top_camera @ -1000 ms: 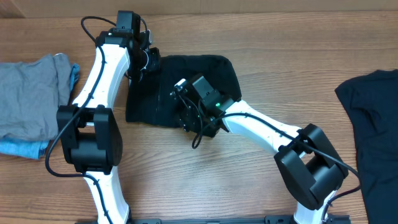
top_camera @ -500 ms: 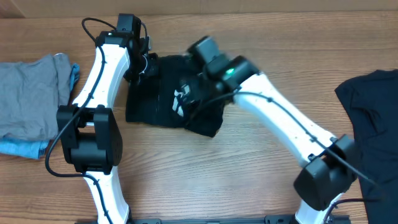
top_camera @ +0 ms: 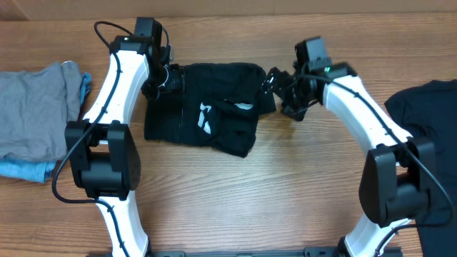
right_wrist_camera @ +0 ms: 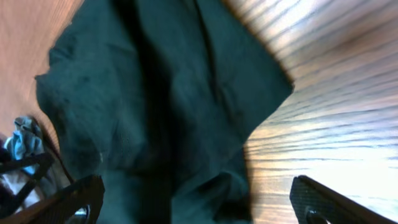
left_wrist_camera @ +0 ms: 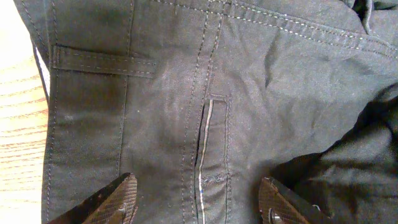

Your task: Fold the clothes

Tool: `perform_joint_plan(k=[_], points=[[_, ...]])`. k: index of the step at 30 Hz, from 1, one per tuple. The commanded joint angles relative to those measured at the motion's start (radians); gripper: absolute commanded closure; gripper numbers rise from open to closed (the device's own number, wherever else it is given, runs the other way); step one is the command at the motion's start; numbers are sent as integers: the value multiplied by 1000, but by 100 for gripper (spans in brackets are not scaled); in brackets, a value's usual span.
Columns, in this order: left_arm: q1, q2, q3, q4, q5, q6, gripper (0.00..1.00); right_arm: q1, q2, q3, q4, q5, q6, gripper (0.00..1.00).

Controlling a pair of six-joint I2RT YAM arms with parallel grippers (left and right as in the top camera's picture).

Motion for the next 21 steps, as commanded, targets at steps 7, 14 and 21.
perform_joint_plan(k=[7,14,21], points=[[10,-16,12,-6,-9,20,33,12,-27,-219,338,-175,227,0],[10,-16,12,-6,-10,27,33,29,-27,-230,349,-153,327,0],[10,-16,12,-6,-10,27,33,66,-27,-230,408,-117,386,0]])
